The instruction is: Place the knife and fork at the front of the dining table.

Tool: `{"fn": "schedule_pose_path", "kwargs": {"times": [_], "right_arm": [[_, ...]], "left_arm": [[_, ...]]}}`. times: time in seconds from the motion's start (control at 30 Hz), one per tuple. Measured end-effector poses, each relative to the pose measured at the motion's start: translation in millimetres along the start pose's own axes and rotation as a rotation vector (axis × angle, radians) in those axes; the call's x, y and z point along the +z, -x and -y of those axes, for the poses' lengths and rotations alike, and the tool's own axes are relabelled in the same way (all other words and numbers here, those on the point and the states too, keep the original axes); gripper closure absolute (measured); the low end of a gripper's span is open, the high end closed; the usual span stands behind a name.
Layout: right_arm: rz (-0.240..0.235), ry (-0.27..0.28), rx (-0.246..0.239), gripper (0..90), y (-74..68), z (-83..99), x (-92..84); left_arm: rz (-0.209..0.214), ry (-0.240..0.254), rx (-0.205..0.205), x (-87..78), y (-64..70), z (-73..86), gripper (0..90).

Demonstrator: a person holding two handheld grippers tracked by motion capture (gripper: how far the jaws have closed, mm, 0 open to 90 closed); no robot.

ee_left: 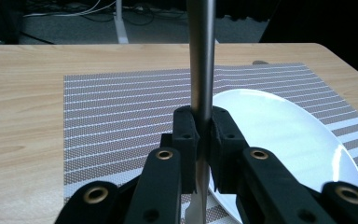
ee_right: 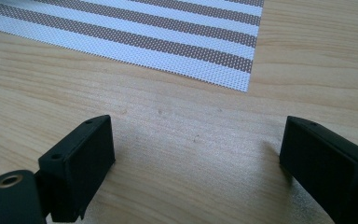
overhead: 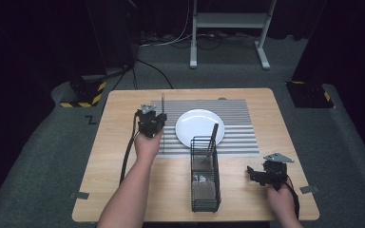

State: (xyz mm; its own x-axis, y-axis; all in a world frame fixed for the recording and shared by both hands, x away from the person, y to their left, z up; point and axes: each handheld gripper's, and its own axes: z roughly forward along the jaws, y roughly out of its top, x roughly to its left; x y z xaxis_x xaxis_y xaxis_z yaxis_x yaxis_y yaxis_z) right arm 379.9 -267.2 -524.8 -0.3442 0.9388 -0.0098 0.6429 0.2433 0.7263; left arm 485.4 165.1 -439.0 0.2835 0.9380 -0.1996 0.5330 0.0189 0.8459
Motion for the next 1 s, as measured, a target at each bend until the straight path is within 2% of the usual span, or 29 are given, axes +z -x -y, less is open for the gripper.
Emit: {"fn": "schedule_pose_path", "kwargs": {"times": [0.03,0.07,0.17,0.37,0.7,0.9,1.0], "right_arm": [[0.000,0.000,0.000,9.7,0.0,0.0,0.0],[0.000,0.001,-0.001,9.7,0.1,0.0,0.0],[0.000,0.000,0.000,9.7,0.0,0.0,0.0],[0.000,0.000,-0.005,9.8,-0.1,0.0,0.1],[-0.001,0.001,-0.004,9.8,-0.1,0.0,0.1],[-0.001,0.000,-0.004,9.8,-0.1,0.0,0.1],[0.000,0.000,-0.004,9.8,-0.1,0.0,0.1]], "left_arm": [[0.000,0.000,0.000,0.0,0.0,0.0,82.0],[-0.021,-0.008,0.015,-2.1,0.5,-3.0,82.0],[-0.029,-0.007,0.012,-5.2,-1.4,-4.9,81.9],[-0.014,-0.029,-0.028,-6.2,-7.6,-5.0,81.9],[-0.032,-0.076,-0.056,13.1,-13.5,-4.1,81.8],[-0.056,-0.110,-0.093,34.2,-15.1,-3.3,81.9],[-0.063,-0.117,-0.107,39.7,-16.4,-2.1,82.0]]}}
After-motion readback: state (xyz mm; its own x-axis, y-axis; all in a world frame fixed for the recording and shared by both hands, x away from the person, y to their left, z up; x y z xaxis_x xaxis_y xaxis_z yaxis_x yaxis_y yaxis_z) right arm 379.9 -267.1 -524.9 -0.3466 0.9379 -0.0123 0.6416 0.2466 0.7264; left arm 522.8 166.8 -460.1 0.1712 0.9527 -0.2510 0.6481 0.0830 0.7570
